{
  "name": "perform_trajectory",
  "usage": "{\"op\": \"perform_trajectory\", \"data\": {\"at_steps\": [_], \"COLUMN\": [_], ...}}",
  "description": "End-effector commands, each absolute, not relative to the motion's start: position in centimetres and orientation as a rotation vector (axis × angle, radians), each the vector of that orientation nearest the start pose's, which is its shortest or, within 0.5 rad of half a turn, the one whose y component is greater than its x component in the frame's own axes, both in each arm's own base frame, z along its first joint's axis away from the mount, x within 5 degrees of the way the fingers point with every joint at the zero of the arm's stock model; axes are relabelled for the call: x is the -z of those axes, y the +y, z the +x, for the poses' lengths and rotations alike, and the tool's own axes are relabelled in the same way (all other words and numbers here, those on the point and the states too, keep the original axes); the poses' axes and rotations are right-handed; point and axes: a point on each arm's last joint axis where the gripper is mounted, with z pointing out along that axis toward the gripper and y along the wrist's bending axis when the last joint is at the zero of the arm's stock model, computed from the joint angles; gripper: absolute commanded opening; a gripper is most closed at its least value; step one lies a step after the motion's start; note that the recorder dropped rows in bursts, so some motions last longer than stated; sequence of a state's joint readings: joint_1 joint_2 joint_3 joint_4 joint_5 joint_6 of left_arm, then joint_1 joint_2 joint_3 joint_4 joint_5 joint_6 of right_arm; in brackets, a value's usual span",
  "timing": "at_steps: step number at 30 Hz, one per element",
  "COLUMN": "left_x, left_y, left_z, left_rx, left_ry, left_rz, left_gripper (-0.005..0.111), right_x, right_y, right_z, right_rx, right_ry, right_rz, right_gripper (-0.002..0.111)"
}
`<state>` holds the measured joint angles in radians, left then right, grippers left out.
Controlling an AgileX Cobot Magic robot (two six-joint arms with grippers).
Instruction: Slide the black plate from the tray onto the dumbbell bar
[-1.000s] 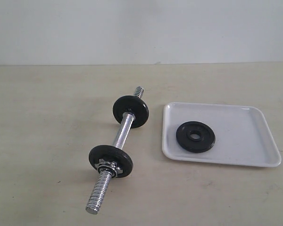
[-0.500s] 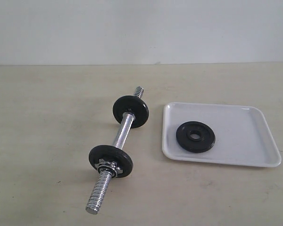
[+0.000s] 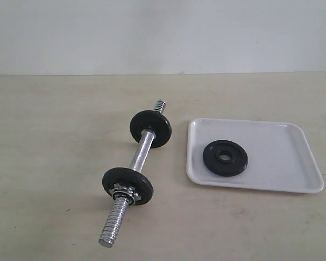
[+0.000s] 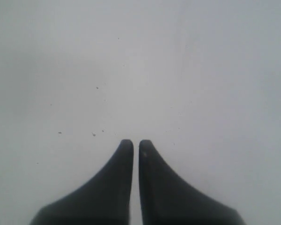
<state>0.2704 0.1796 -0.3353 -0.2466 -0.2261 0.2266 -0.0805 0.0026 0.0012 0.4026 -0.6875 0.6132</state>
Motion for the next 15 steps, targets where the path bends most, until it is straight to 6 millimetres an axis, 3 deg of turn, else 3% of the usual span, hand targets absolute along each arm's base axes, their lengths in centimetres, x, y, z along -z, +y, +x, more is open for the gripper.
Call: {"op": "perform_trajectory", "data": {"at_steps": [1, 11, 15], "left_x": [-33.29, -33.27, -32.88], "left_y": [1.77, 1.77, 1.71], "left_z": [4.72, 4.73, 4.93], "left_rx": [-0.247, -0.264, -0.235], "left_ry": [1.117, 1.122, 1.168], "left_rz": [-0.21, -0.199, -0.207], "left_gripper": [0.004, 0.004, 0.004], "right_x": [-26.4, -26.22, -26.4], "right_y": [-2.74, -2.61, -2.08], "right_z": [2.82, 3.05, 3.1], "right_rx": [-0.708, -0.835, -0.796], "right_ry": [0.6, 0.596, 0.64], "right_rz": [0.656, 0.706, 0.625], "right_gripper": [0.001, 0.001, 0.001]}}
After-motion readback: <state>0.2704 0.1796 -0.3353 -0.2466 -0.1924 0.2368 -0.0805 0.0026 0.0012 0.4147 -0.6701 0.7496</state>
